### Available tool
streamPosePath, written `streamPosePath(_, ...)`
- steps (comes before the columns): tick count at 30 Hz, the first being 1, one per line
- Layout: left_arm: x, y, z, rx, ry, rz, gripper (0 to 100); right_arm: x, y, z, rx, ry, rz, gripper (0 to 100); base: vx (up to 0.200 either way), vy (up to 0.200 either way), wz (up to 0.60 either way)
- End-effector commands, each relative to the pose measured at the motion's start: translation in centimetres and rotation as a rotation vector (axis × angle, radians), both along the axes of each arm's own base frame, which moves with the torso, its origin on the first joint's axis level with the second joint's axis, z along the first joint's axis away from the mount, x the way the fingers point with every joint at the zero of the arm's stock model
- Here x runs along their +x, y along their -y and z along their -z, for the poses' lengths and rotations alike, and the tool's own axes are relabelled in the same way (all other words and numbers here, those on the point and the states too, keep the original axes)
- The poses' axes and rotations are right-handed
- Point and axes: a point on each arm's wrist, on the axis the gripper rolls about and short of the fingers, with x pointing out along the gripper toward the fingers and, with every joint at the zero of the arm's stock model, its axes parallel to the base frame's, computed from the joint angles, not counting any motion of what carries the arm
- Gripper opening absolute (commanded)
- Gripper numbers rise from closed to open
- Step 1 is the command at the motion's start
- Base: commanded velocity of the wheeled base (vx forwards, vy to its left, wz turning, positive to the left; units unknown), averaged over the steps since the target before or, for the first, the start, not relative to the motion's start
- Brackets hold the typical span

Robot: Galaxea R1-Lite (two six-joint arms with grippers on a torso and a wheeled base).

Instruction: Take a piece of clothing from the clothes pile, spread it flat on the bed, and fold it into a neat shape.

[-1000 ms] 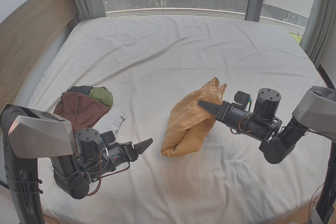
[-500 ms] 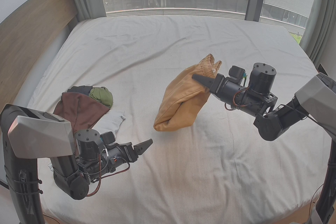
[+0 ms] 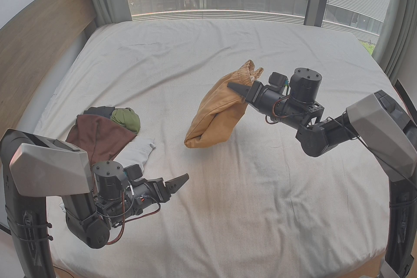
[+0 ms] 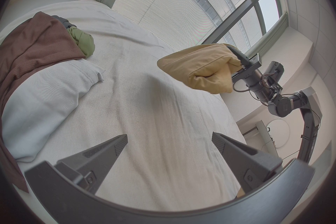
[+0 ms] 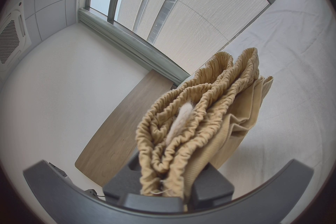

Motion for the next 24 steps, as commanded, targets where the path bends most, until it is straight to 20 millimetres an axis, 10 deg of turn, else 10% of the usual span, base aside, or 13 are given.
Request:
streamPosePath(1,0.0,-0.1,0.1,0.001,-0.003,-0.001,100,1.9,-0.9,2.0,-0.011,-0.026,-0.003,0,0.000,0.000,0.00)
streamPosePath(14,-0.1,-0.1,0.1,0.001,-0.005,-0.004,100,4.0,-2.0,0.6,0.016,0.034,-0.006,0,0.000,0.000,0.00)
streamPosePath(24,-0.2,-0.2,0.1,0.001,-0.010,-0.003,100,6.6,-2.1,9.3,-0.032,-0.063,0.016,0,0.000,0.000,0.00)
